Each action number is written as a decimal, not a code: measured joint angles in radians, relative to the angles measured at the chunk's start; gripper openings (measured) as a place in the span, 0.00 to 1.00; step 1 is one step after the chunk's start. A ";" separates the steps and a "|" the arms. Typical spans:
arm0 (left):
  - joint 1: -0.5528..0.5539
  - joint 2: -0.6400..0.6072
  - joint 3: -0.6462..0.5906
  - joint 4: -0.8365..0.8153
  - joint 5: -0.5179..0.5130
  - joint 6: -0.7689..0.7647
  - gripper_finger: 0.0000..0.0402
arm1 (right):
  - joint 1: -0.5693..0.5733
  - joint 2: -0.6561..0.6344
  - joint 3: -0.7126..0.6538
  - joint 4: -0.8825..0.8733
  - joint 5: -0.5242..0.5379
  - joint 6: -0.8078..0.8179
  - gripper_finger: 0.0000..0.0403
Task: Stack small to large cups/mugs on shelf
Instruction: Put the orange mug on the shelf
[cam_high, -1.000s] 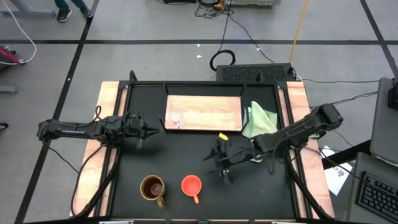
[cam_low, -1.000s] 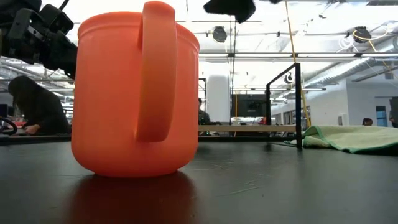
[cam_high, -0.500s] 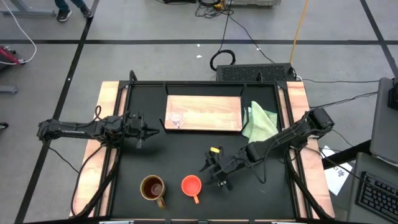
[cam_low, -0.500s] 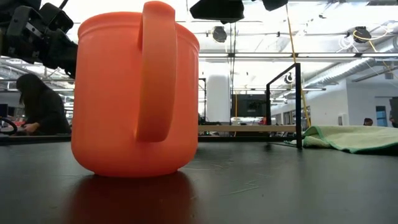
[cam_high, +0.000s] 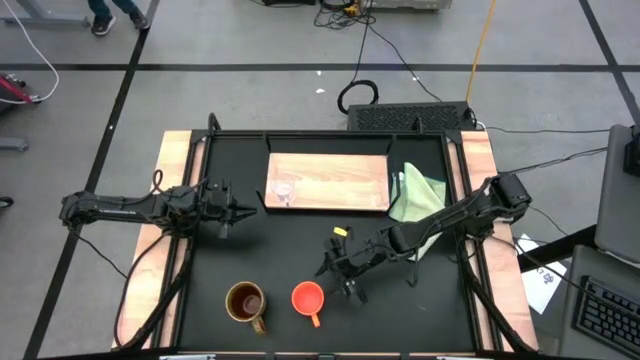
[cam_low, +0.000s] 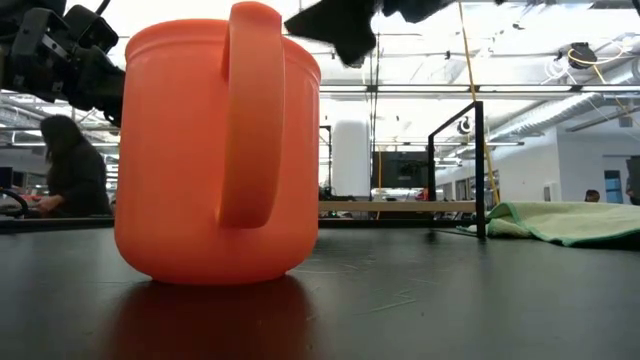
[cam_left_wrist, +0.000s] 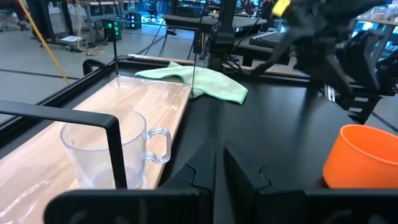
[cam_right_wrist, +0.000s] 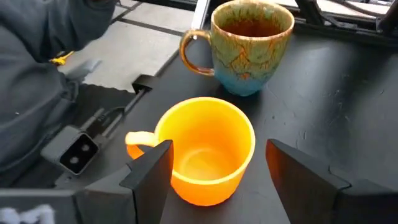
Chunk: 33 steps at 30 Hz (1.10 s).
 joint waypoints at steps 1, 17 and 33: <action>0.000 0.000 0.000 0.002 0.000 0.000 0.08 | 0.000 0.012 0.000 0.014 0.000 -0.005 0.62; 0.000 0.000 0.000 0.004 0.012 0.020 0.08 | -0.001 0.033 0.000 0.121 -0.002 -0.002 0.62; 0.000 0.000 0.000 -0.002 0.128 0.024 0.08 | -0.003 -0.077 0.023 -0.026 -0.001 -0.138 0.54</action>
